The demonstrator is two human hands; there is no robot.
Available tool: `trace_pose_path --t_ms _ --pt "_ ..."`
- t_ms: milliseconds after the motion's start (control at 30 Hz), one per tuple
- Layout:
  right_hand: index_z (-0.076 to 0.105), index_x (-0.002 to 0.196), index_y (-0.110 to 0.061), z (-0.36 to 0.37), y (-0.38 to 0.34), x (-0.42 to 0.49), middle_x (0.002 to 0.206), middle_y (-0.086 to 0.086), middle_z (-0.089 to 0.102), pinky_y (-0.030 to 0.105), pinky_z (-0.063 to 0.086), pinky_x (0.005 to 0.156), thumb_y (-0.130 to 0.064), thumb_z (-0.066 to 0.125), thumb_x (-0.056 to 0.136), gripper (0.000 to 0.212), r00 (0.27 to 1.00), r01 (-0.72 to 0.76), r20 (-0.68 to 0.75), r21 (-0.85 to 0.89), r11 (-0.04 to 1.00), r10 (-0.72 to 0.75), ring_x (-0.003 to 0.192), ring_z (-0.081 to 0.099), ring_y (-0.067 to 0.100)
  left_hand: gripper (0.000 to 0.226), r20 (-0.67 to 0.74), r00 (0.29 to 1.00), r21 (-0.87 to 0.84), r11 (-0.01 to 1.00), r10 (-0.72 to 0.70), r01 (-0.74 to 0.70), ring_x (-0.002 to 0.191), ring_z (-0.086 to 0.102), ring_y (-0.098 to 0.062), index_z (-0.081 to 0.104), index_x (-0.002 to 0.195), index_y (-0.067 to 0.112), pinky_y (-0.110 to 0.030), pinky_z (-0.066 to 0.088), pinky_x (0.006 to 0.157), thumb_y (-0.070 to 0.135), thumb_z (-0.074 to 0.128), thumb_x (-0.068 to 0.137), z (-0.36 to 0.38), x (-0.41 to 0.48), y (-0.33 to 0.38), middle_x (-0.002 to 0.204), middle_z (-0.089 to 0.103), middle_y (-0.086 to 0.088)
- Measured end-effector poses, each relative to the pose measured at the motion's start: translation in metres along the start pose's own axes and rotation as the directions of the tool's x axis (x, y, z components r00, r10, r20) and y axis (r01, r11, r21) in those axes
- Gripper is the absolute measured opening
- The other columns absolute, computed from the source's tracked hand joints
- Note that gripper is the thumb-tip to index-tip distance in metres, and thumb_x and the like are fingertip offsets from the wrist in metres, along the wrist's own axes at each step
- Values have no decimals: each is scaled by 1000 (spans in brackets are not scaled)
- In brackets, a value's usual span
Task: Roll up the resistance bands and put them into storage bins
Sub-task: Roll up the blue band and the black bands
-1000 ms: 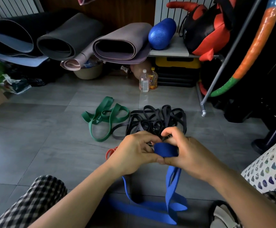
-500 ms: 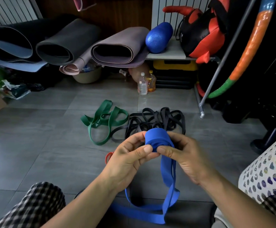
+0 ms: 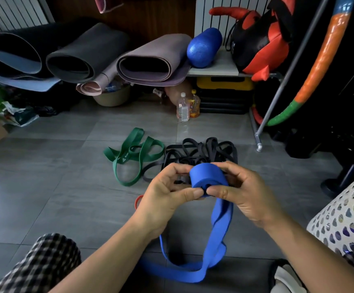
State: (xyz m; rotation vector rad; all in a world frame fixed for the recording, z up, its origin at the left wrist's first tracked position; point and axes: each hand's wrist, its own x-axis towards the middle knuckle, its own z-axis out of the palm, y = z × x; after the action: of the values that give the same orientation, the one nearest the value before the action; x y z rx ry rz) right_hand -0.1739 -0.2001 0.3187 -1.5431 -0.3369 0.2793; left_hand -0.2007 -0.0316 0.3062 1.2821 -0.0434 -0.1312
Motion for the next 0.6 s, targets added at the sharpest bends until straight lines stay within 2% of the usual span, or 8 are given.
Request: trace_pose_path --t_ms 133,233,333,400,433,500,567,600 --pt "73 90 -23 16 9 -4 85 -5 73 15 49 72 -7 76 64 30 999 22 -32 169 985 -16 84 67 7 27 -27 999 -306 952 -27 17 72 69 -17 57 91 8 -24 55 63 -3 61 66 6 -4 -3 83 69 -5" --pt "71 93 -24 20 16 -7 91 -1 73 17 50 76 -15 75 69 25 999 1 -49 151 988 6 90 67 11 24 -6 996 -353 932 -87 80 75 69 -18 58 89 9 -23 55 62 -3 64 69 4 -4 -3 85 69 -8" --pt "66 93 -22 11 12 -5 88 -2 73 17 51 74 -20 71 64 30 996 -82 -38 -1 997 82 88 67 12 28 -2 992 14 992 -125 125 76 67 -15 59 90 13 -24 55 64 -3 70 71 -2 1 1 96 64 -7" --pt "65 95 -24 5 10 -4 88 -3 71 24 53 74 -23 76 65 32 992 -121 -68 -344 931 103 84 66 15 39 -33 998 438 898 -44 54 76 63 -13 62 94 26 -20 53 66 -1 75 68 -10 6 3 103 56 -2" --pt "65 99 -23 4 11 -4 88 -4 69 28 52 74 -26 77 67 34 995 -95 -49 -557 825 82 82 64 15 47 5 1000 563 826 -14 9 78 61 -13 61 98 33 -19 52 68 3 78 66 -13 8 4 105 53 1" --pt "64 103 -23 5 16 -4 88 -10 63 27 48 71 -35 75 72 36 999 1 30 -793 609 37 80 59 9 53 150 989 717 690 -7 -104 79 59 -15 61 106 36 -22 51 74 7 79 67 -16 9 3 103 53 5" --pt "63 100 -24 5 20 -4 88 -11 61 26 46 71 -36 75 72 33 999 25 46 -780 626 18 81 57 8 44 184 983 725 675 4 -138 77 60 -21 65 102 28 -28 52 76 2 76 69 -17 9 2 99 56 4" --pt "63 98 -25 4 20 -3 91 -8 63 27 48 74 -31 77 70 32 999 2 28 -693 721 25 83 59 10 41 144 989 663 741 17 -109 73 62 -20 65 98 27 -27 53 74 -3 74 70 -15 9 4 96 58 3"
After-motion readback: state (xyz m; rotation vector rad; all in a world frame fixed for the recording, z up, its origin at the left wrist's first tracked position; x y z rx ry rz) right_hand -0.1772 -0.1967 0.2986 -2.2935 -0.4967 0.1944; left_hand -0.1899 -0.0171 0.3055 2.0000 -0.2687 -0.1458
